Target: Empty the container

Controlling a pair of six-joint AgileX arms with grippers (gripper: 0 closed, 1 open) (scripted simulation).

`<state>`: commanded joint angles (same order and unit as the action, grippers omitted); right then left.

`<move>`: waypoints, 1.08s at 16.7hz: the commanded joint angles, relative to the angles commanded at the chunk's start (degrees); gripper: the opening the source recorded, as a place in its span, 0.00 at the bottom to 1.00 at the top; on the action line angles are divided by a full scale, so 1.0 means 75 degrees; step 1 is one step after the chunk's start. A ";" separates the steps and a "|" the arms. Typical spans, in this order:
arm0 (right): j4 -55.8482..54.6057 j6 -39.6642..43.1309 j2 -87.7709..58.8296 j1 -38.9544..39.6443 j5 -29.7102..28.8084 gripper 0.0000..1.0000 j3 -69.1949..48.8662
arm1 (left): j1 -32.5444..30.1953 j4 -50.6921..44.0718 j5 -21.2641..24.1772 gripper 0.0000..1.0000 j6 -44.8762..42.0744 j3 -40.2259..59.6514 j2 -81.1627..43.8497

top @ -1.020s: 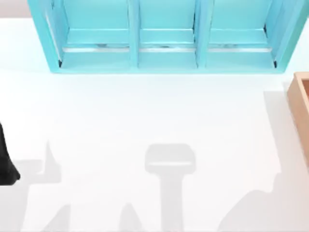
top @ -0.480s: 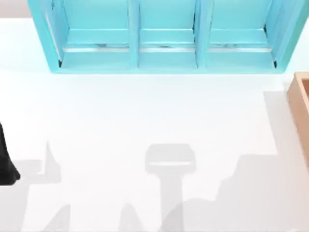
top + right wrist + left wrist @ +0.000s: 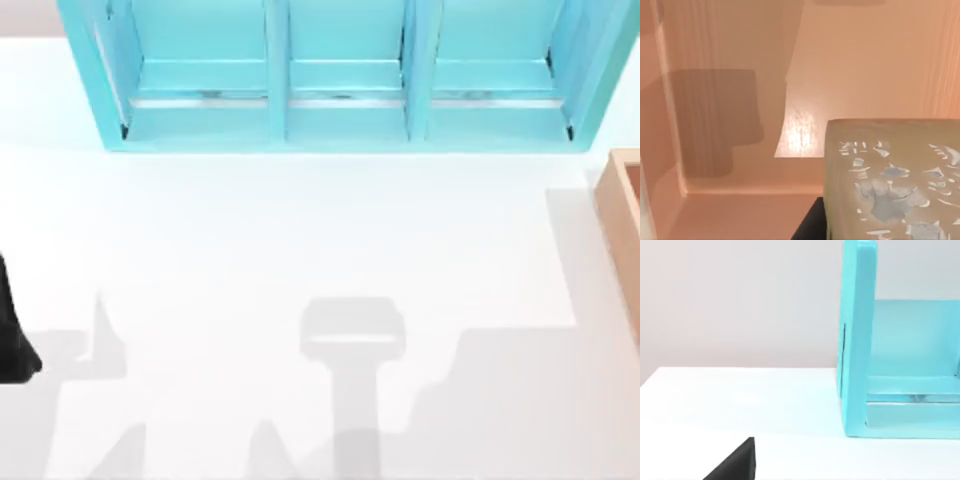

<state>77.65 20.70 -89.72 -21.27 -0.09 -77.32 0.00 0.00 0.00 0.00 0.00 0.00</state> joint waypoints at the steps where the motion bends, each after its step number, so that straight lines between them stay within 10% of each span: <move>1: -0.0001 -0.0085 -0.0085 0.0085 -0.0001 0.00 -0.0067 | 0.0000 0.0000 0.0000 1.00 0.0000 0.0000 0.0000; 18: -0.1180 -0.7281 -0.4729 0.7209 -0.0019 0.00 -0.3556 | 0.0000 0.0000 0.0000 1.00 0.0000 0.0000 0.0000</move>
<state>68.80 -33.90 -125.18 32.80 -0.23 -103.98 0.00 0.00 0.00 0.00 0.00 0.00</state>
